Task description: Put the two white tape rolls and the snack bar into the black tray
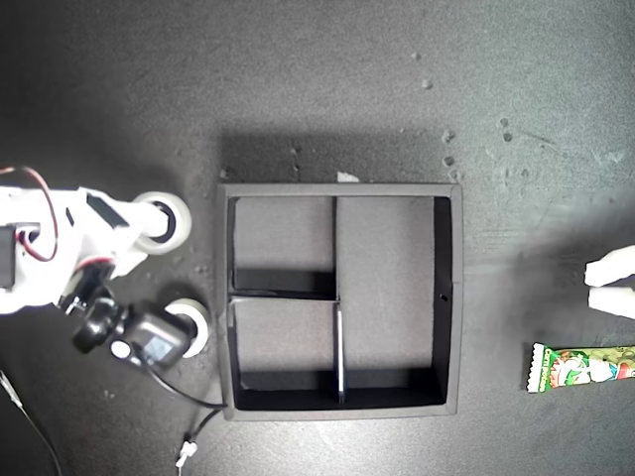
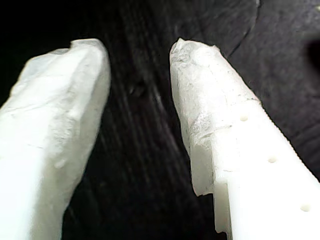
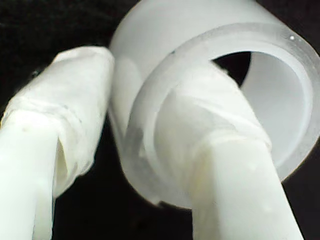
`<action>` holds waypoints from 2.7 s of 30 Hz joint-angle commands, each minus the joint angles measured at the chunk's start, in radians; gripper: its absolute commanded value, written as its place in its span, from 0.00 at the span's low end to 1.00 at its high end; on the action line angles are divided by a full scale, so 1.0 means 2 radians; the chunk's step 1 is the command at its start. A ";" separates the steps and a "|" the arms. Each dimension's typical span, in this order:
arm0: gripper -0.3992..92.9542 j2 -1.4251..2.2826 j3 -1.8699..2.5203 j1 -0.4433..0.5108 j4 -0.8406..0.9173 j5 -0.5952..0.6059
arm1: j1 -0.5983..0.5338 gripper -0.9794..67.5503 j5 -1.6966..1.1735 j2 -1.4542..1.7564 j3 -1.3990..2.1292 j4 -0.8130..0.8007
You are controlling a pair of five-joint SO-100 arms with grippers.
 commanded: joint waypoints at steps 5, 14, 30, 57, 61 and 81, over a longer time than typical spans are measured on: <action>0.01 0.048 -0.038 0.002 0.033 -0.003 | -0.009 0.28 -0.280 0.004 -0.051 -0.015; 0.01 0.077 -0.176 0.004 0.163 0.018 | -0.048 0.31 -0.295 -0.006 -0.100 -0.025; 0.01 -0.212 -0.541 0.038 0.228 0.064 | -0.081 0.41 -0.183 -0.453 -0.474 0.123; 0.03 -0.370 -0.601 0.003 0.247 0.050 | -0.209 0.35 0.308 -0.643 -0.445 0.150; 0.08 -0.376 -0.600 0.000 0.255 0.048 | -0.231 0.35 0.333 -0.644 -0.416 0.124; 0.08 -0.377 -0.830 0.030 0.423 0.069 | -0.244 0.17 0.377 -0.644 -0.335 0.067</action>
